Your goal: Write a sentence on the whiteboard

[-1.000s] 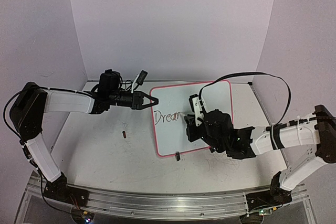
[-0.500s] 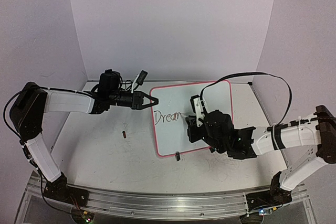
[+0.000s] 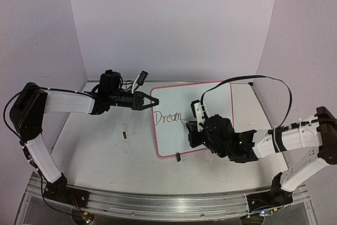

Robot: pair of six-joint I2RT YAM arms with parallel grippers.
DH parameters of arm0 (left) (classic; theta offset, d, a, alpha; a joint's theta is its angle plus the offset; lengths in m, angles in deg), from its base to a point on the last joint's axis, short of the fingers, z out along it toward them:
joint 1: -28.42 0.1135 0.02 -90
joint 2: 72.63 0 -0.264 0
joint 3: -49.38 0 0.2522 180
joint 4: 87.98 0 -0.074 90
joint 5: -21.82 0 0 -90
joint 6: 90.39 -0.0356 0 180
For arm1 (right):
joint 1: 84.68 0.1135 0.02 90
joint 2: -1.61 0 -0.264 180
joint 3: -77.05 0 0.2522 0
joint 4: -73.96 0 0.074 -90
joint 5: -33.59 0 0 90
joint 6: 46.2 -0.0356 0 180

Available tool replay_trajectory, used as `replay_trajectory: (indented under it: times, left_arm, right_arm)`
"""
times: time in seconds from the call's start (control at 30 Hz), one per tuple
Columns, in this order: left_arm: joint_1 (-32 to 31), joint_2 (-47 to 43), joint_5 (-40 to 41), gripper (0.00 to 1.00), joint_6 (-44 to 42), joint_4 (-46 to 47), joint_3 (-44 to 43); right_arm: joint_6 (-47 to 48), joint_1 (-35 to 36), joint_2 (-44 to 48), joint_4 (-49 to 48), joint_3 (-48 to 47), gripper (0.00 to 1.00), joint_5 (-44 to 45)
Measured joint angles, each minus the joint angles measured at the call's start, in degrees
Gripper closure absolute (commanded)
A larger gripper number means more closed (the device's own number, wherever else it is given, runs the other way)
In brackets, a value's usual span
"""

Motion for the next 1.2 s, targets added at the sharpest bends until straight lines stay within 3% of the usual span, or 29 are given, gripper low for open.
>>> replay_trajectory:
  times: [0.33,0.67,1.2]
  left_arm:
    - [0.0,0.0,-0.08,1.0,-0.03,0.04,0.0]
    - [0.0,0.0,-0.1,1.0,-0.09,0.04,0.0]
    - [0.0,0.0,-0.21,1.0,-0.26,0.01,0.0]
  right_arm:
    - [1.98,-0.01,1.17,-0.78,0.02,1.0,-0.48]
    - [6.04,-0.48,7.97,-6.57,3.97,1.0,-1.17]
    - [6.05,-0.89,7.04,-7.54,5.29,1.0,-0.66]
